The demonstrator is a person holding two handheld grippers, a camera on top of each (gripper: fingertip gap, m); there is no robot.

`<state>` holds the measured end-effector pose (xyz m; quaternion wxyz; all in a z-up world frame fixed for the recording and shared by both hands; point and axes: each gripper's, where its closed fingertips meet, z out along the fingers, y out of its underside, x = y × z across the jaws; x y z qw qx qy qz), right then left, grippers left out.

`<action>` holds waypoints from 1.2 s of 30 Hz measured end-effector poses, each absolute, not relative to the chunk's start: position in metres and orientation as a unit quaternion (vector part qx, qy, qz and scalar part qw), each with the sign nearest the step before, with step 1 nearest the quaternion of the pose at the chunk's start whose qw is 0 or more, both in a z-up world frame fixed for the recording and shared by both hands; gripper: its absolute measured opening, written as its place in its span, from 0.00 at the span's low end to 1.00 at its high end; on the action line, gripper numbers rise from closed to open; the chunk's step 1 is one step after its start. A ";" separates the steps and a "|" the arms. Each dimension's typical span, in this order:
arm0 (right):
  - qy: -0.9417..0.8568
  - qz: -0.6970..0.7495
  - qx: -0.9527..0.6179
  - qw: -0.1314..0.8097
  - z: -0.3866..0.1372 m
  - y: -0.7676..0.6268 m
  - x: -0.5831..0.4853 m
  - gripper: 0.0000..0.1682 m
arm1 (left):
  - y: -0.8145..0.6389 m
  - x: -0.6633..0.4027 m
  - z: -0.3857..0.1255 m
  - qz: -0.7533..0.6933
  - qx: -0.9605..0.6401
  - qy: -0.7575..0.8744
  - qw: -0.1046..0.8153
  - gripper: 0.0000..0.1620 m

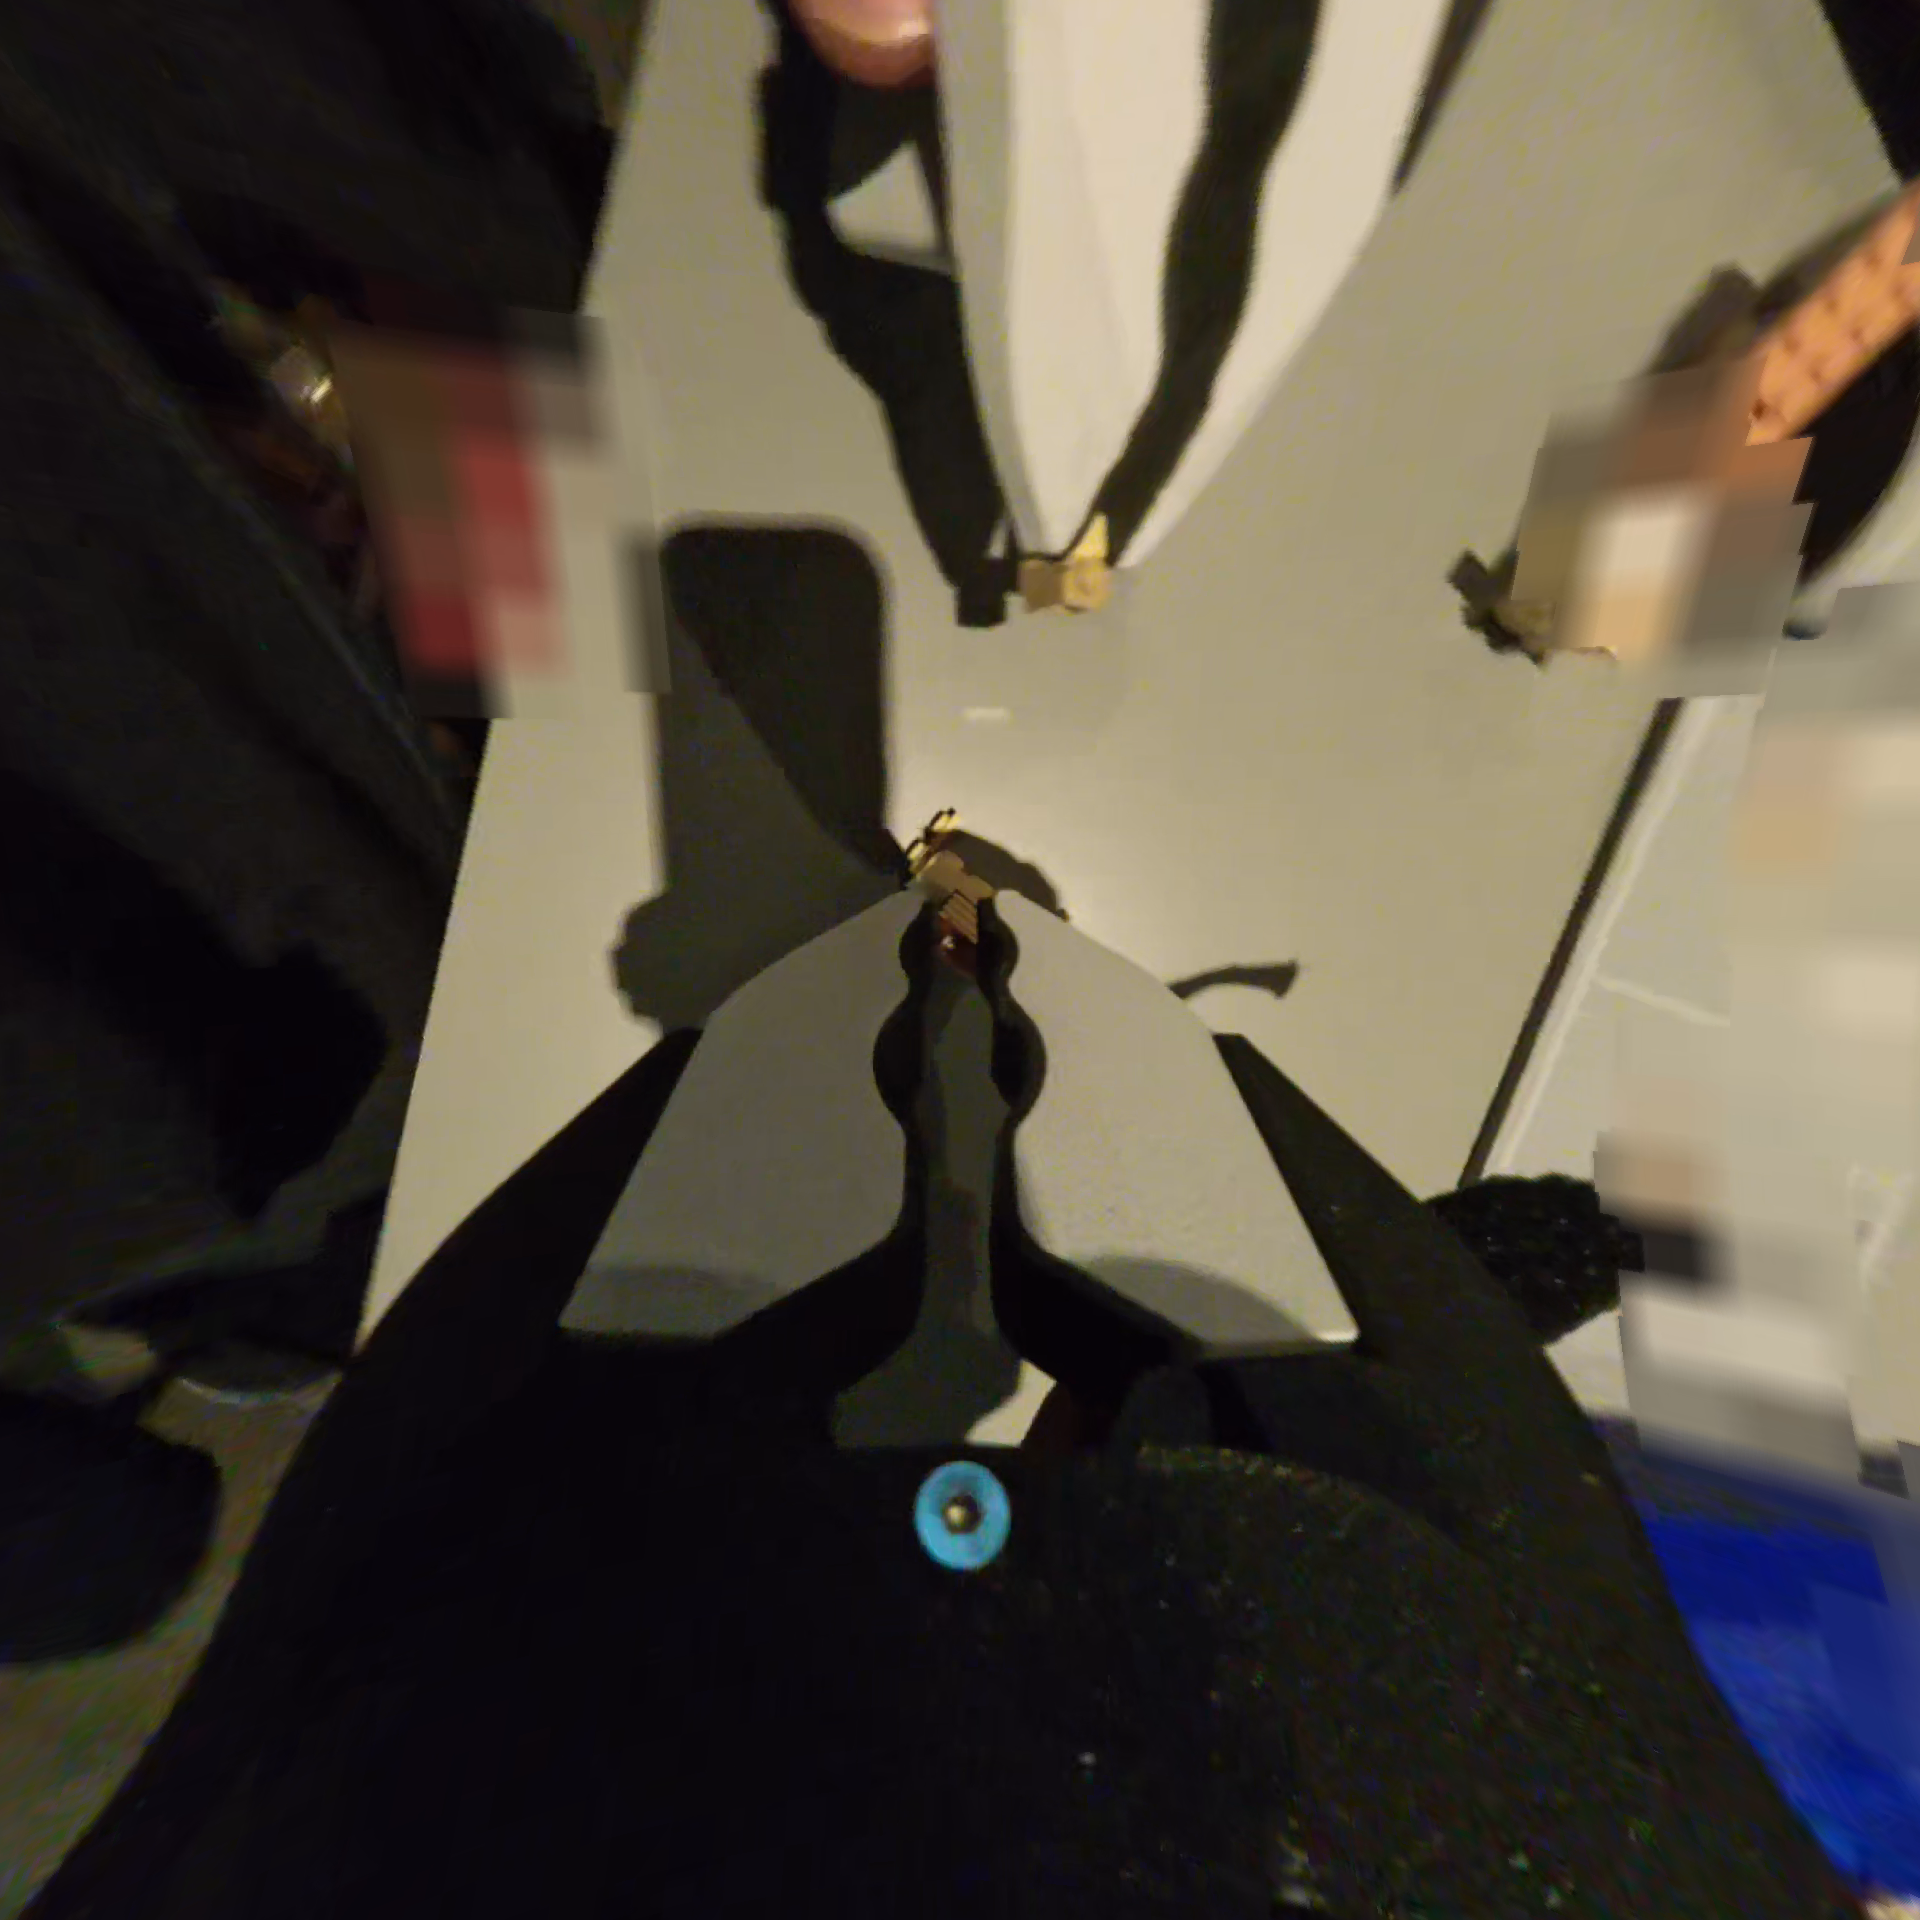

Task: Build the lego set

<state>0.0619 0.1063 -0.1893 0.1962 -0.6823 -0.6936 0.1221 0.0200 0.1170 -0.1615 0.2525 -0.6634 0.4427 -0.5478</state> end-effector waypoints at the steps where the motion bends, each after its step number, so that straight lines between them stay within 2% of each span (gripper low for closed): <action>1: -0.665 0.113 -0.711 0.200 -0.189 0.109 0.061 0.04 | 0.119 0.021 -0.163 -0.550 -0.668 0.437 0.245 0.04; 9: -0.457 0.132 -0.850 0.227 -0.193 0.112 0.056 0.07 | 0.125 0.030 -0.170 -0.558 -0.684 0.427 0.195 0.04; 12: -0.492 0.122 -0.825 0.252 -0.191 0.109 0.057 0.16 | 0.124 0.034 -0.172 -0.553 -0.685 0.437 0.184 0.04; 16: -0.588 0.117 -0.747 0.286 -0.188 0.106 0.066 0.24 | 0.120 0.037 -0.176 -0.546 -0.687 0.448 0.174 0.04; 19: -0.615 0.133 -0.722 0.288 -0.192 0.106 0.067 0.23 | 0.119 0.038 -0.178 -0.540 -0.689 0.453 0.167 0.04; 23: -0.610 0.169 -0.711 0.307 -0.194 0.108 0.058 0.12 | 0.118 0.039 -0.182 -0.532 -0.696 0.455 0.158 0.04; 27: -0.585 0.129 -0.737 0.314 -0.203 0.117 0.061 0.05 | 0.119 0.040 -0.185 -0.525 -0.705 0.453 0.149 0.04; 31: -0.547 0.120 -0.761 0.327 -0.208 0.116 0.058 0.07 | 0.121 0.045 -0.186 -0.533 -0.709 0.443 0.134 0.04; 34: -0.537 0.125 -0.759 0.346 -0.206 0.117 0.058 0.16 | 0.122 0.051 -0.187 -0.534 -0.709 0.443 0.121 0.04; 36: -0.532 0.135 -0.756 0.358 -0.203 0.117 0.063 0.18 | 0.122 0.055 -0.188 -0.534 -0.711 0.445 0.109 0.05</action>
